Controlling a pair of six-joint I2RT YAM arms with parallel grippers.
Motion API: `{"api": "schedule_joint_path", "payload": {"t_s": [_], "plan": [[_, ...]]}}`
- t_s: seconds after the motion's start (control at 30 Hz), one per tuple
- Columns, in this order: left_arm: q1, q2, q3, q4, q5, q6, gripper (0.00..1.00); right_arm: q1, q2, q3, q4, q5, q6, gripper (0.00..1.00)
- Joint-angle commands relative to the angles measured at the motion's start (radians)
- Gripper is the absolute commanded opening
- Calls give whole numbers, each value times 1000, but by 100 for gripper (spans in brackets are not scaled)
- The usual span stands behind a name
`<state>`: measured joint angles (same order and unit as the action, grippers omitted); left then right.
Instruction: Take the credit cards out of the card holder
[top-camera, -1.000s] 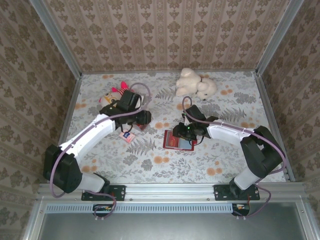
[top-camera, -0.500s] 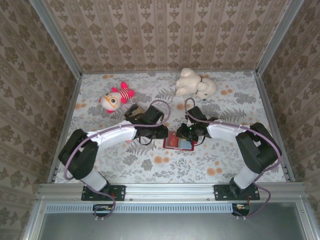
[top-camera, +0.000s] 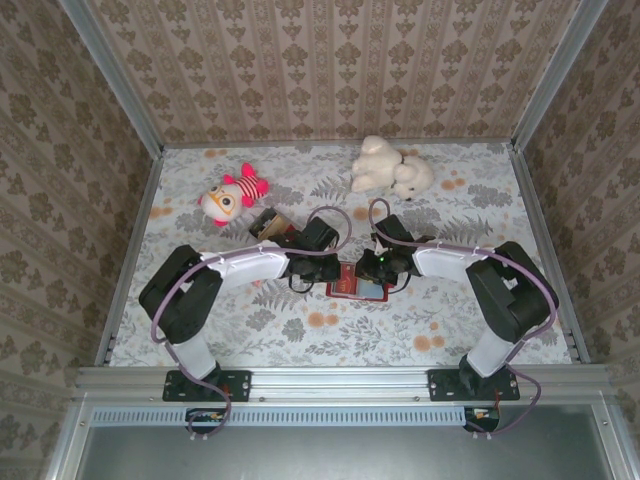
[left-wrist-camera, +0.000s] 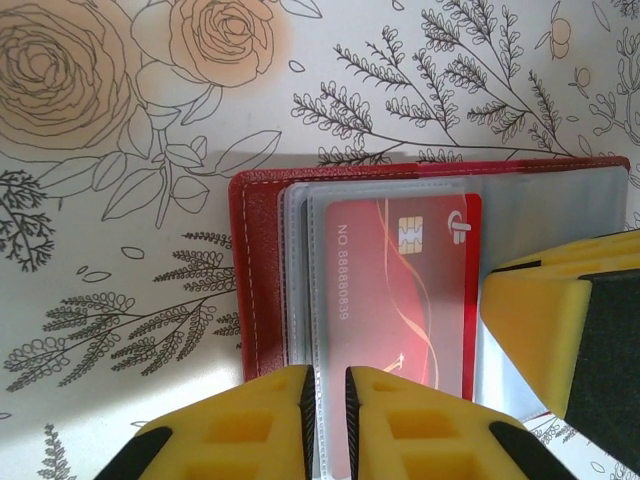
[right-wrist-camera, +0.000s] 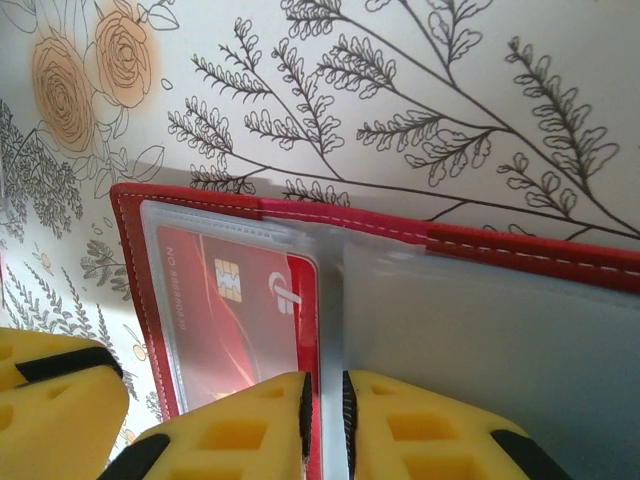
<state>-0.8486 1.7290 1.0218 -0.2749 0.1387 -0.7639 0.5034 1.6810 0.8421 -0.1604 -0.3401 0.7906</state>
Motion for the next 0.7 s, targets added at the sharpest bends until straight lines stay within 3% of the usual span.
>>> {"api": "schedule_joint_path", "payload": {"t_s": [0.0, 0.67], "plan": [[7, 29, 34, 10, 7, -15, 18, -5, 24, -2, 10, -26, -20, 19], [13, 70, -20, 20, 17, -39, 13, -5, -44, -39, 81, -52, -47, 19]]}}
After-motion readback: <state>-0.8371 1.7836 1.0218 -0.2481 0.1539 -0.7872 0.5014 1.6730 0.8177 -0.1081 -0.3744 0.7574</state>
